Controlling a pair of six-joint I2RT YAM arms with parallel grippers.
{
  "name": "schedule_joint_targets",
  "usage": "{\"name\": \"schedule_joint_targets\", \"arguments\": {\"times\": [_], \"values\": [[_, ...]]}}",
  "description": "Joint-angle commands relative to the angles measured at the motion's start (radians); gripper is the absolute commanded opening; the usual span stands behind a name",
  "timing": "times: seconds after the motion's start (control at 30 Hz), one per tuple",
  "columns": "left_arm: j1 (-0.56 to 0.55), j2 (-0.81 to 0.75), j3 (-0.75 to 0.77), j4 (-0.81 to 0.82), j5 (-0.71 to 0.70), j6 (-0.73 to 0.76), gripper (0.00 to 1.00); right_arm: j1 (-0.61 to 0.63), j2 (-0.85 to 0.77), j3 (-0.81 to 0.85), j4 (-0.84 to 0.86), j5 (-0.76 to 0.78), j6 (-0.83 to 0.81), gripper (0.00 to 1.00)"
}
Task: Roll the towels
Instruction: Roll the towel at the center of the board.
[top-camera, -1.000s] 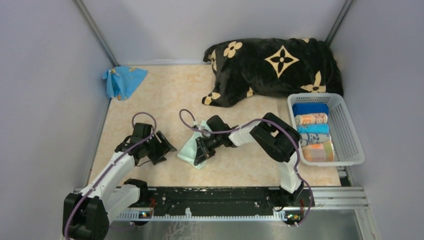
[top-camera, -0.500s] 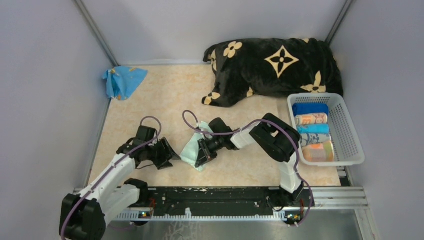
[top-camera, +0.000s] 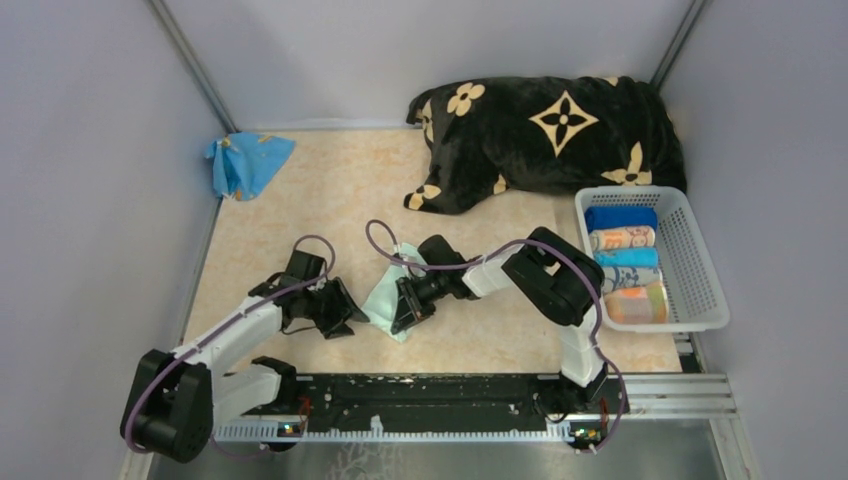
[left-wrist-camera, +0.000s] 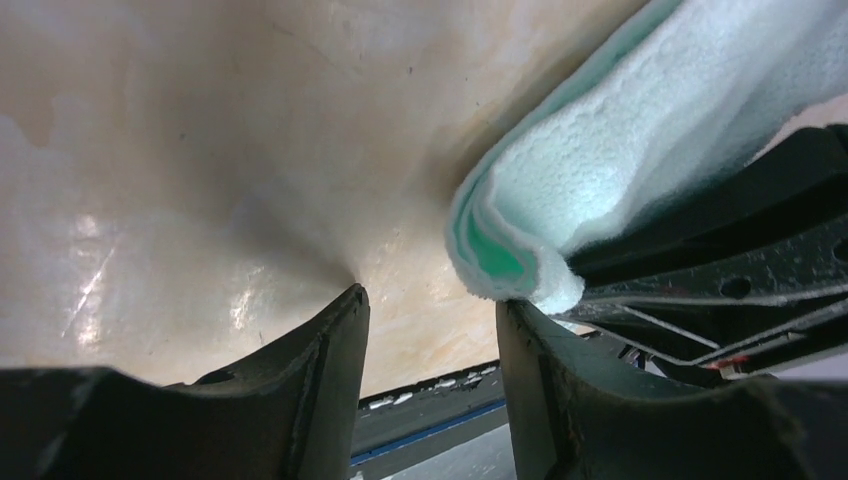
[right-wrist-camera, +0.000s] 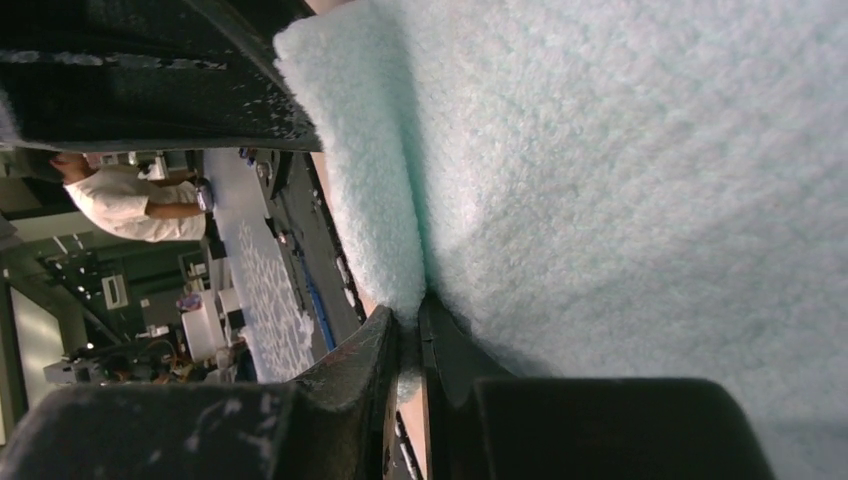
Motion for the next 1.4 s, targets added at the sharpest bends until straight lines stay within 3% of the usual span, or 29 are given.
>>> {"name": "schedule_joint_targets", "arguments": {"times": [0.0,0.23,0.53,0.63,0.93,1.37], "values": [[-0.006,0.058,0.040,0.088,-0.023,-0.009,0.56,-0.009,-0.068,-0.002,-0.034,0.035,-0.050,0.14],[-0.007,0.124,0.037,0.118,-0.041,-0.011,0.55,0.024,-0.147,0.066,-0.244,0.189,-0.164,0.28],[-0.007,0.150,0.006,0.125,-0.055,-0.028,0.55,0.192,-0.297,0.193,-0.532,0.777,-0.345,0.43],[-0.007,0.146,-0.002,0.115,-0.072,-0.043,0.55,0.249,-0.307,0.214,-0.547,0.868,-0.383,0.44],[-0.007,0.152,-0.036,0.128,-0.091,-0.093,0.56,0.378,-0.271,0.260,-0.532,0.853,-0.471,0.45],[-0.007,0.146,-0.055,0.124,-0.098,-0.101,0.56,0.400,-0.175,0.302,-0.561,0.930,-0.526,0.46]]}}
